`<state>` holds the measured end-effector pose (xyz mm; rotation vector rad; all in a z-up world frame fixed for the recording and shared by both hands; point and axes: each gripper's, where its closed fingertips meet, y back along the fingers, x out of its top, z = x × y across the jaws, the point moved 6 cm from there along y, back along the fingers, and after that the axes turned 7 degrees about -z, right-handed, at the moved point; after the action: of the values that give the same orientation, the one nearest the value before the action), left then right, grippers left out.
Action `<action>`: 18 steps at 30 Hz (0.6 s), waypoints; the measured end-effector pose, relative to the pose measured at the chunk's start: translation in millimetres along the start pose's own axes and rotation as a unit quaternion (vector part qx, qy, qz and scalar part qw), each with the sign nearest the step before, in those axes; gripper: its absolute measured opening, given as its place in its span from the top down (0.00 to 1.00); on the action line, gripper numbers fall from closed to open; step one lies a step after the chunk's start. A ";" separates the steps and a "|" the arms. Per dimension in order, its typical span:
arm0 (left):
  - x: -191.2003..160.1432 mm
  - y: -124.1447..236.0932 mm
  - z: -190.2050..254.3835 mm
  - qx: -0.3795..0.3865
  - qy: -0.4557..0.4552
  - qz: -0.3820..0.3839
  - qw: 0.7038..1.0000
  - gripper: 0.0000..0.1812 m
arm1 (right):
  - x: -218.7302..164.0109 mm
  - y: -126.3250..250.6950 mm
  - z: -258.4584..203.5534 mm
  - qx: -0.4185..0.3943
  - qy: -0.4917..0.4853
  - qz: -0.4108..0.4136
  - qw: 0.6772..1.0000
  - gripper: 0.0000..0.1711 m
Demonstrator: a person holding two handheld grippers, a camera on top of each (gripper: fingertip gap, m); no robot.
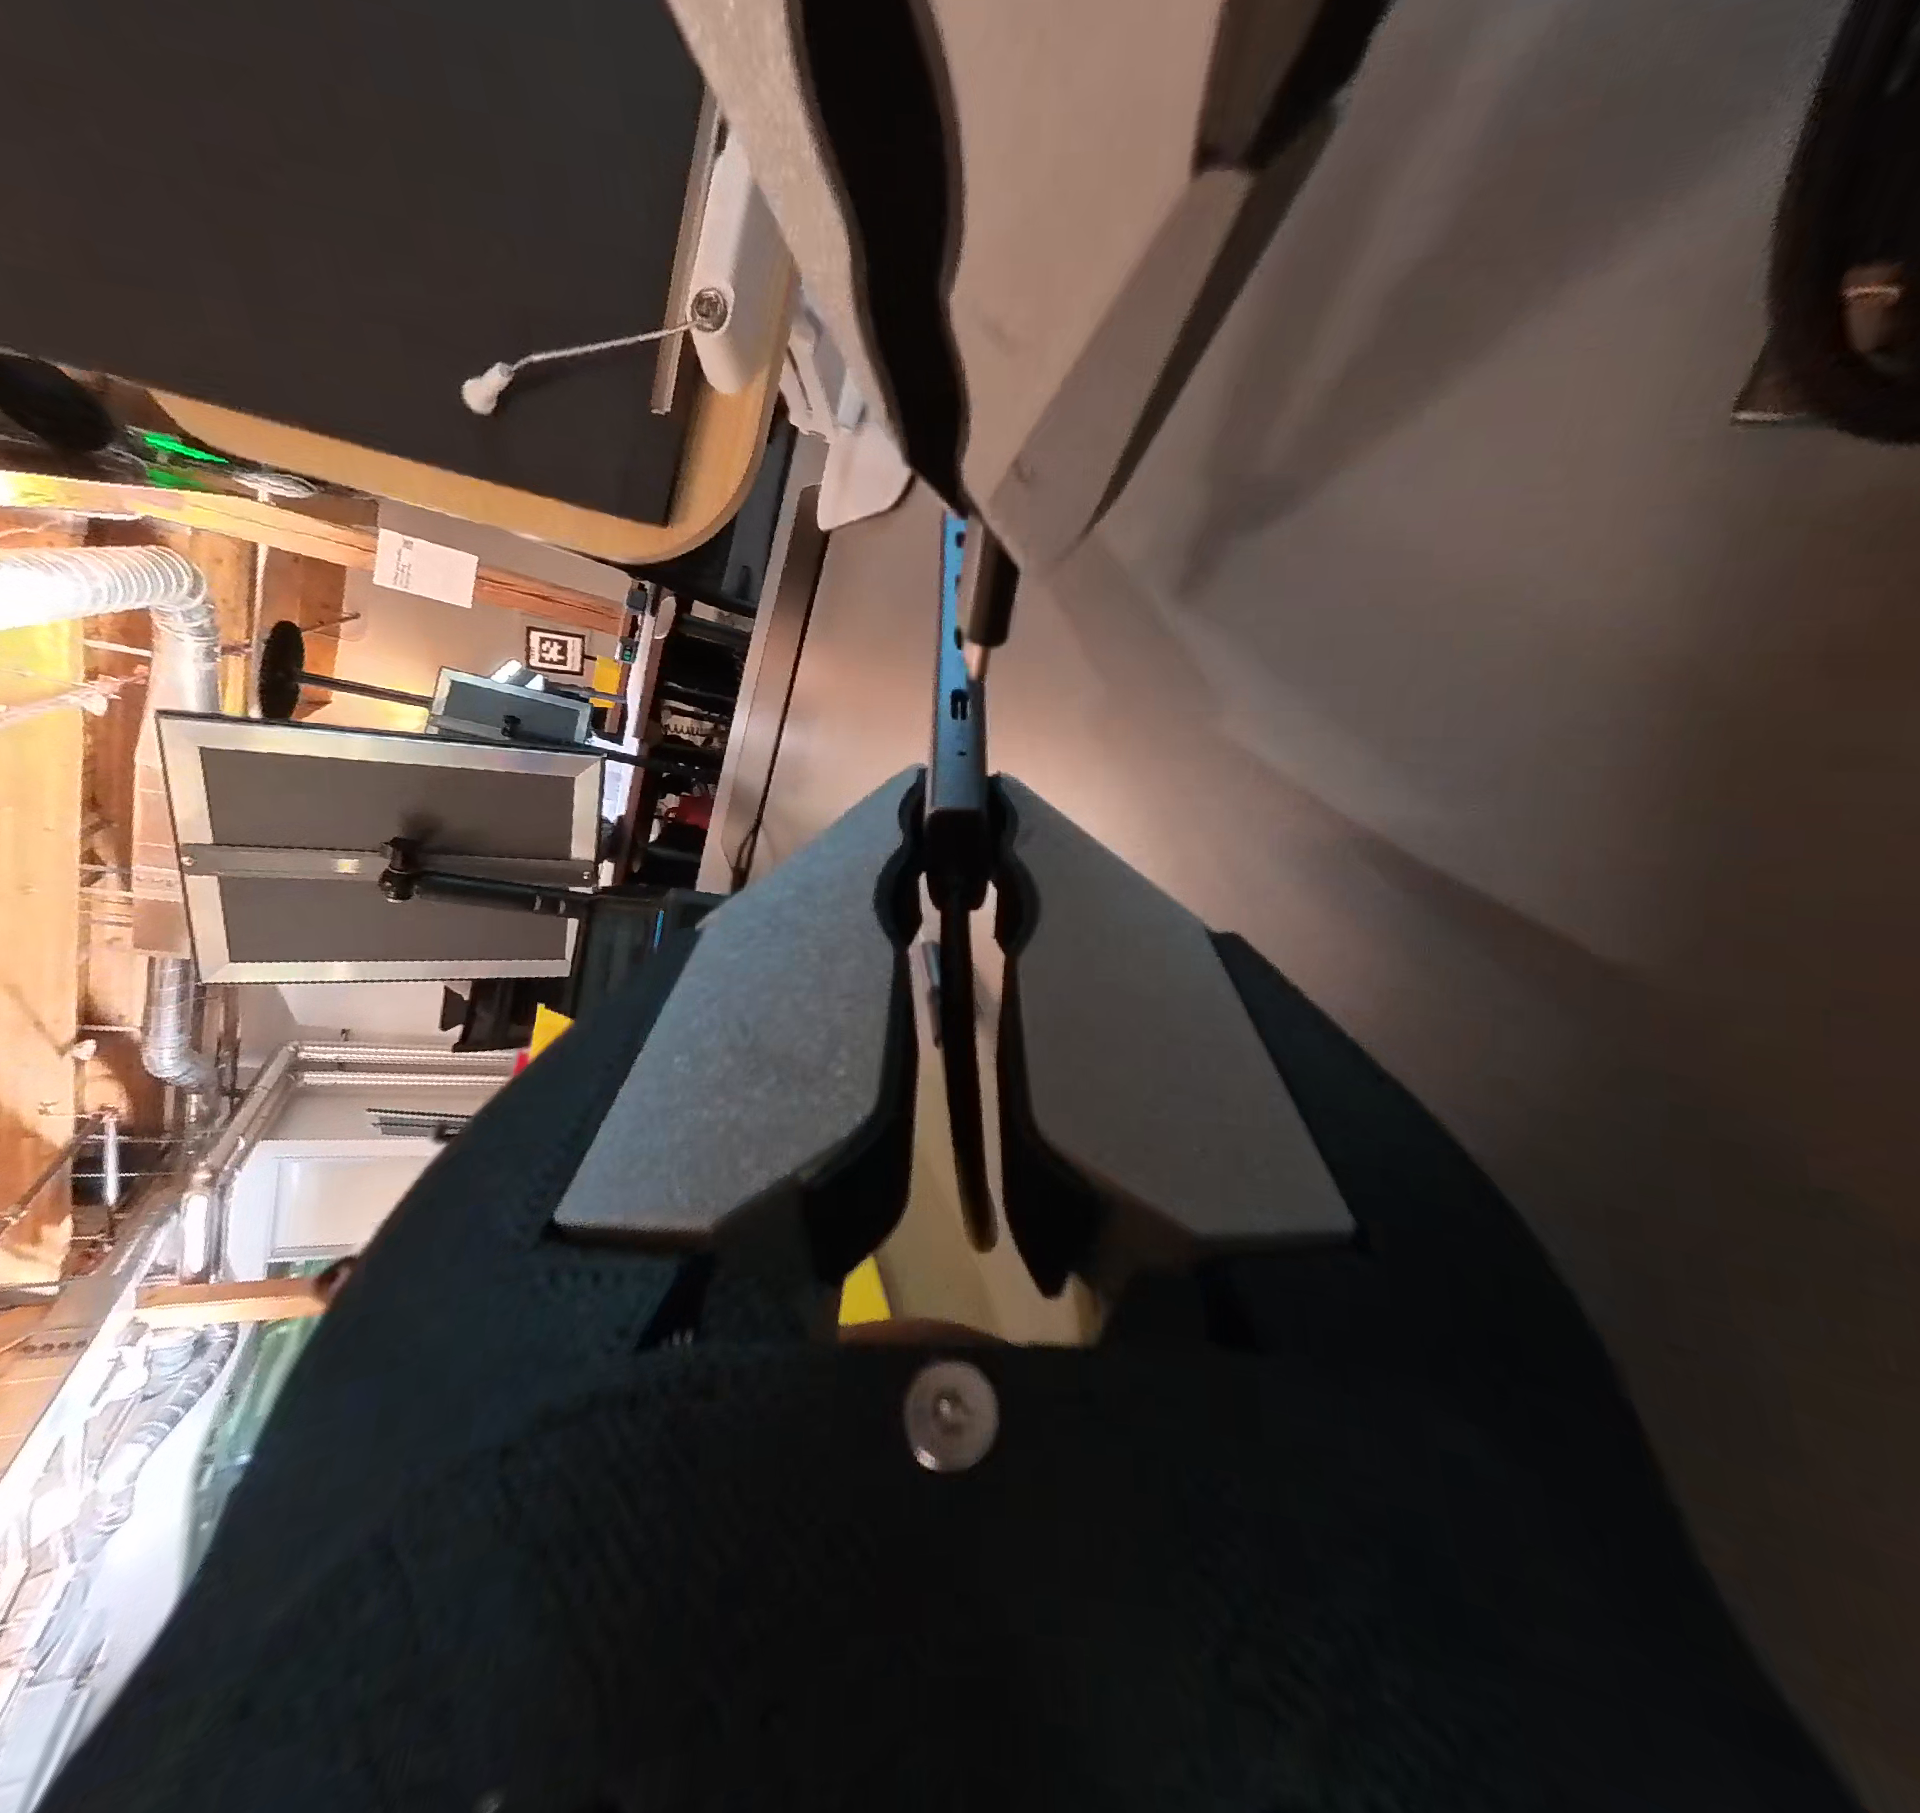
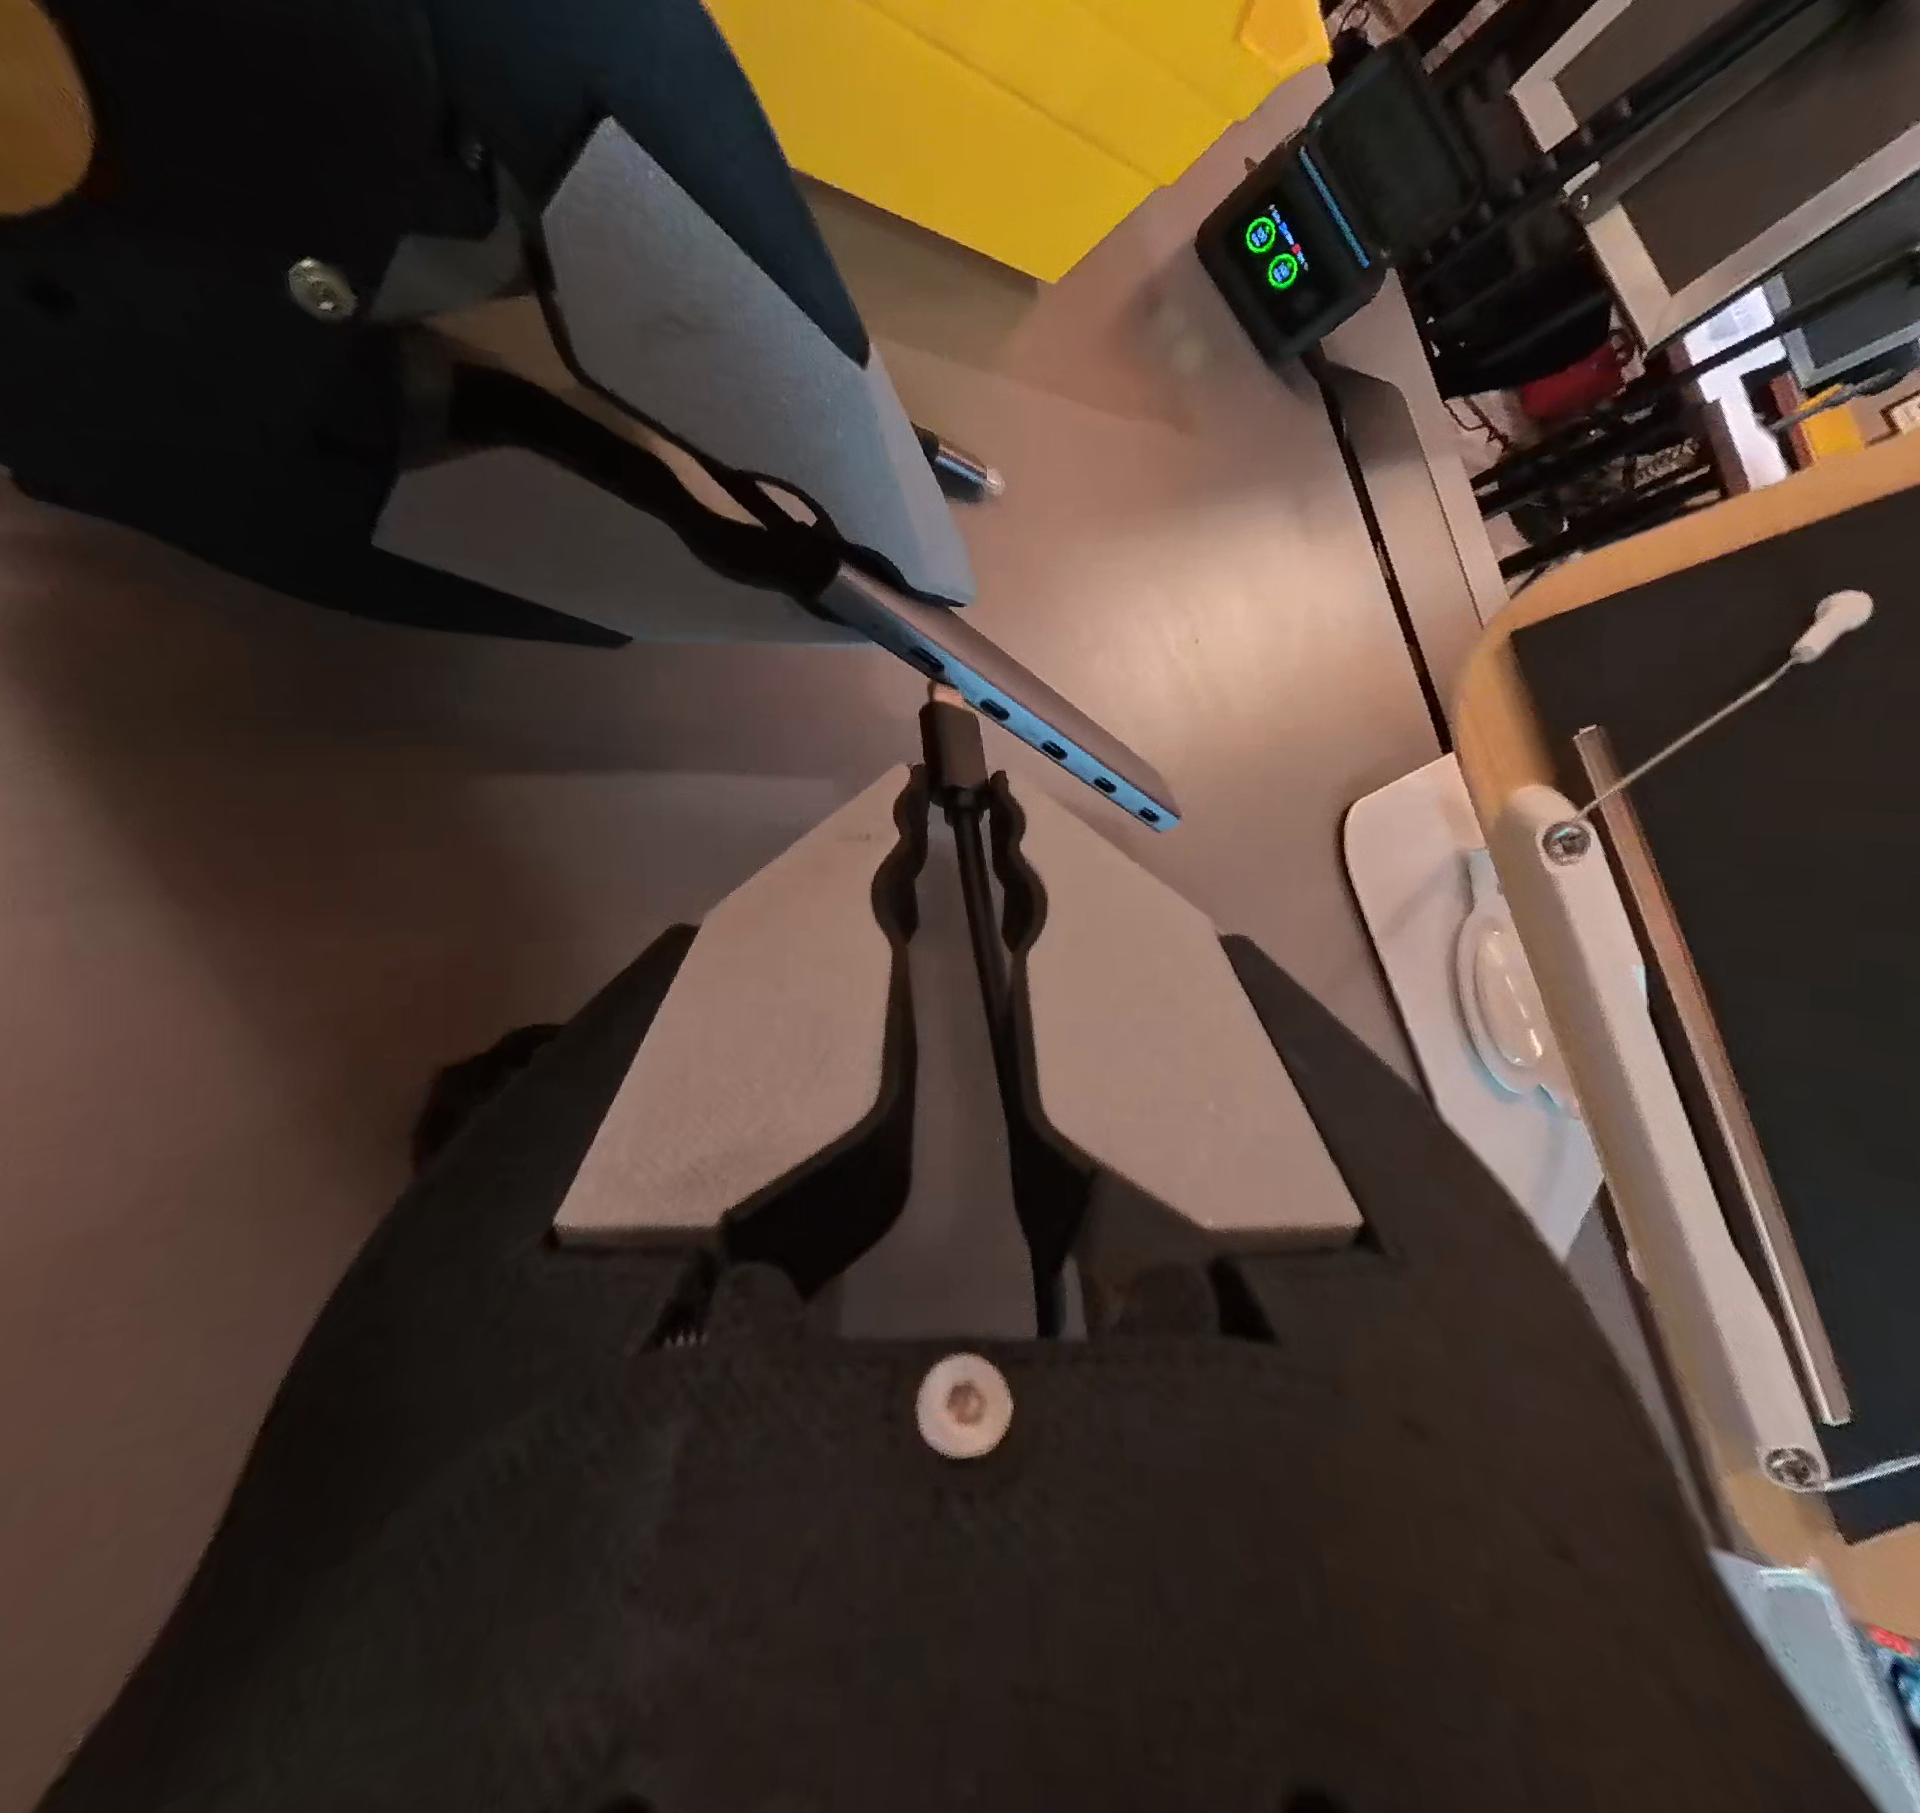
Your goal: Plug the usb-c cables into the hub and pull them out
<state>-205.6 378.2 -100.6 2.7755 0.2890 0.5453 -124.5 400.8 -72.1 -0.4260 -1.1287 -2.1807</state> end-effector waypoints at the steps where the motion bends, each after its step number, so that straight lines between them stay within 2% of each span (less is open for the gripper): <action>1: 0.6 0.3 -0.4 0.005 -0.005 -0.001 1.000 0.96 | 0.7 -0.8 -0.1 0.002 -0.009 -0.002 1.000 0.95; 18: 1.8 0.1 -0.9 0.023 -0.024 -0.018 0.999 0.96 | 7.0 1.4 -0.9 0.021 -0.047 0.016 0.999 0.95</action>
<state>-204.3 378.8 -99.2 2.8178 0.3454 0.4668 -128.7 396.7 -68.0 -0.5282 -1.2070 -2.1252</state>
